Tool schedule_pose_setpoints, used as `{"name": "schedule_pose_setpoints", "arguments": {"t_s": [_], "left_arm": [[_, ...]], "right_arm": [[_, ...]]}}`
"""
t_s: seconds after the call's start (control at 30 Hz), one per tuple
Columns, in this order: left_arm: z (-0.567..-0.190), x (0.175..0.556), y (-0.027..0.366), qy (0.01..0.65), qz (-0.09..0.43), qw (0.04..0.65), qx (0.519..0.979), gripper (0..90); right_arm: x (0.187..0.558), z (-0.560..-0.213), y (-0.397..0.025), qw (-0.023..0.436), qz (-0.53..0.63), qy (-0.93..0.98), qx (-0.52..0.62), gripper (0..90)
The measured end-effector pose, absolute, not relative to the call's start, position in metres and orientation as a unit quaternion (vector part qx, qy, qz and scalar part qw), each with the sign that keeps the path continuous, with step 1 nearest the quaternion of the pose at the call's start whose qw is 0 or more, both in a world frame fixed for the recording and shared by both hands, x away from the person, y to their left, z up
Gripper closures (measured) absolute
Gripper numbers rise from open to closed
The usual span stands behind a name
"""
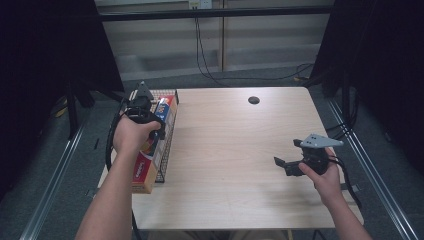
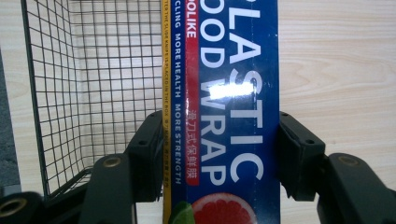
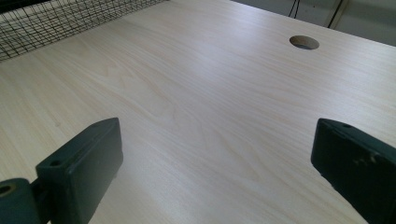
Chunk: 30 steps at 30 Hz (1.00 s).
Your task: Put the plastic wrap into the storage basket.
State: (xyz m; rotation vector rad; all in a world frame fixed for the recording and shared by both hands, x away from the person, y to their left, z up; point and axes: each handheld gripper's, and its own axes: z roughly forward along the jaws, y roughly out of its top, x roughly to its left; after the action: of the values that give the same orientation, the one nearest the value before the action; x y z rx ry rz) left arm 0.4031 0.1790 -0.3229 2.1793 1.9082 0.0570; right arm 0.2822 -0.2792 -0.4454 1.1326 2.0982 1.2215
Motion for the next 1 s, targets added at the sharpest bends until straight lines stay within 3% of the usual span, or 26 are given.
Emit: {"name": "schedule_pose_setpoints", "arguments": {"t_s": [1.0], "left_arm": [[-0.339, 0.411, 0.201, 0.680, 0.021, 0.112, 0.724, 43.0]], "right_arm": [[0.283, -0.446, -0.283, 0.227, 0.445, 0.764, 0.409, 2.4]]}}
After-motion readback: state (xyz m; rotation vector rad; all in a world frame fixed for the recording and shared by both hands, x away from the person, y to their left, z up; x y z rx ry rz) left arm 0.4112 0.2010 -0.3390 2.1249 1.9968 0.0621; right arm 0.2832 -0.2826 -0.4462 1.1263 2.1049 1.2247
